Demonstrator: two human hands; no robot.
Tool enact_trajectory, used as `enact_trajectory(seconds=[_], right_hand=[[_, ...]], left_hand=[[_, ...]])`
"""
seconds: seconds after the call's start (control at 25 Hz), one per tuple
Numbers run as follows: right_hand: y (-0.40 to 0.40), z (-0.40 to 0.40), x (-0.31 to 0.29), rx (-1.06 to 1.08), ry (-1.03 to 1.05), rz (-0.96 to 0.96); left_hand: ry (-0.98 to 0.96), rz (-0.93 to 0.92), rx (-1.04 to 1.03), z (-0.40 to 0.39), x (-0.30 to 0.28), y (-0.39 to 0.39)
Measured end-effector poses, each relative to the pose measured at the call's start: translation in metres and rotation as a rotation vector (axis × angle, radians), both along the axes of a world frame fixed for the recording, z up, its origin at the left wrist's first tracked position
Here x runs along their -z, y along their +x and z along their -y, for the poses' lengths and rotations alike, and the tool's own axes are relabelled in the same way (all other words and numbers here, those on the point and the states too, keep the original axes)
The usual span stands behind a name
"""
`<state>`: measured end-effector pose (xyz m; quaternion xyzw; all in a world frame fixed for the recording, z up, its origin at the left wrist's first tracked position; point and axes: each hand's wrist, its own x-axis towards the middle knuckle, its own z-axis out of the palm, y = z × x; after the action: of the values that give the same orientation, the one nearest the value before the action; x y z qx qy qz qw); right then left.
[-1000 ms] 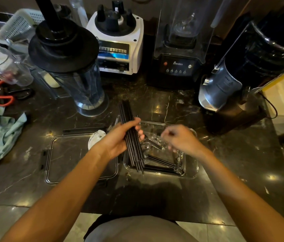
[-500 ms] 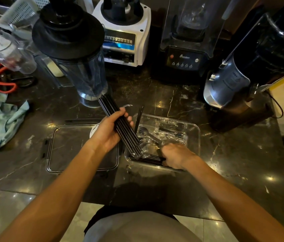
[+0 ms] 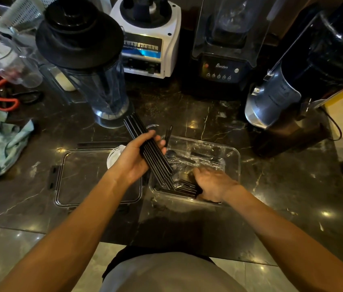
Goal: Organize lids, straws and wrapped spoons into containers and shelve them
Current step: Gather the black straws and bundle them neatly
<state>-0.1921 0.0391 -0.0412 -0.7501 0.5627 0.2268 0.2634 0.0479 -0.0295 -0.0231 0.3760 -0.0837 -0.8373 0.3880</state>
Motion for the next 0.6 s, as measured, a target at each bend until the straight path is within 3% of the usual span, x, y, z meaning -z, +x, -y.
enact_trajectory(seconds=[0.16,0.6], right_hand=[[0.009,0.001,0.008,-0.081,-0.035,-0.06],[0.021,-0.001,0.027,-0.038,-0.198,-0.178]], left_hand=[[0.006,0.004,-0.013,-0.001,-0.007,-0.002],[-0.047,-0.014,-0.039,0.0,-0.01,0.014]])
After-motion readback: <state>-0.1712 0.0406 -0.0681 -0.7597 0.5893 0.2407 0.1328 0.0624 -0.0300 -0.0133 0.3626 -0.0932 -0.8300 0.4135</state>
